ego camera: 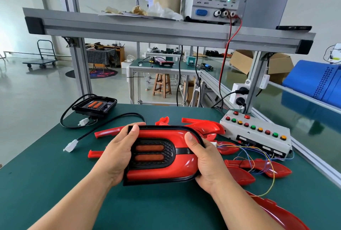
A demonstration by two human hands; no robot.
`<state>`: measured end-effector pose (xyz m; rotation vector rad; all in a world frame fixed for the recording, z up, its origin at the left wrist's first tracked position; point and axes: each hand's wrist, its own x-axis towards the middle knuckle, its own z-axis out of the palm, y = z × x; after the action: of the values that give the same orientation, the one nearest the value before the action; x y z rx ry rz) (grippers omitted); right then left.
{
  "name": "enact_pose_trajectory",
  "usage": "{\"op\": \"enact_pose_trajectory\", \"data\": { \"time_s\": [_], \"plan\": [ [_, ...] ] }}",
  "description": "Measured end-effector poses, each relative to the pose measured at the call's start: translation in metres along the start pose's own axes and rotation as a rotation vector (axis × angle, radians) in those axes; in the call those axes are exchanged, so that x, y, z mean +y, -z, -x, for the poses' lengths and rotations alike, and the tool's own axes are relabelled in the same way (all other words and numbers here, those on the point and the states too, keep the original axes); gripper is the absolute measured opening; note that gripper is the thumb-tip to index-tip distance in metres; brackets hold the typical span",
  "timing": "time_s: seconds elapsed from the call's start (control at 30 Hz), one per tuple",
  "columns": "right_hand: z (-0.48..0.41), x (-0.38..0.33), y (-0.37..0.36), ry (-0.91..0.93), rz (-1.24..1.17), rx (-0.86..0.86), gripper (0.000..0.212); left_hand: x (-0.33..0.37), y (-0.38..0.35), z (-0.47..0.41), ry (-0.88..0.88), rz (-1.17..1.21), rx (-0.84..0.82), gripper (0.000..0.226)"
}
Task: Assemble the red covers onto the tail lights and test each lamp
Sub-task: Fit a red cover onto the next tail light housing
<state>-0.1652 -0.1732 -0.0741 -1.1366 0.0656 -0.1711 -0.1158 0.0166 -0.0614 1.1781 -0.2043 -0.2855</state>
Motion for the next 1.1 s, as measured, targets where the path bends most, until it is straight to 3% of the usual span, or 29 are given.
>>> {"op": "enact_pose_trajectory", "data": {
  "time_s": [0.33, 0.67, 0.77, 0.87, 0.97, 1.1],
  "plan": [
    [0.000, -0.002, -0.003, 0.033, -0.006, 0.003, 0.029, 0.000, -0.002, -0.001, -0.049, -0.054, 0.015, 0.031],
    [0.001, -0.001, -0.003, 0.021, -0.006, 0.034, 0.041, 0.003, -0.002, 0.001, -0.052, -0.128, 0.008, 0.047],
    [0.000, -0.008, 0.003, -0.056, 0.114, 0.014, 0.056, 0.001, -0.002, 0.002, -0.046, -0.156, 0.031, 0.042],
    [0.000, -0.013, 0.010, -0.113, 0.292, -0.063, 0.051, 0.002, -0.001, 0.003, 0.004, -0.193, -0.006, 0.044],
    [0.000, -0.016, 0.013, -0.116, 0.396, -0.063, 0.061, 0.001, 0.003, 0.003, 0.044, -0.233, 0.010, 0.042],
    [0.000, -0.021, 0.017, -0.096, 0.399, -0.051, 0.073, 0.003, 0.010, 0.002, 0.087, -0.295, -0.010, 0.037]
  ]
}}
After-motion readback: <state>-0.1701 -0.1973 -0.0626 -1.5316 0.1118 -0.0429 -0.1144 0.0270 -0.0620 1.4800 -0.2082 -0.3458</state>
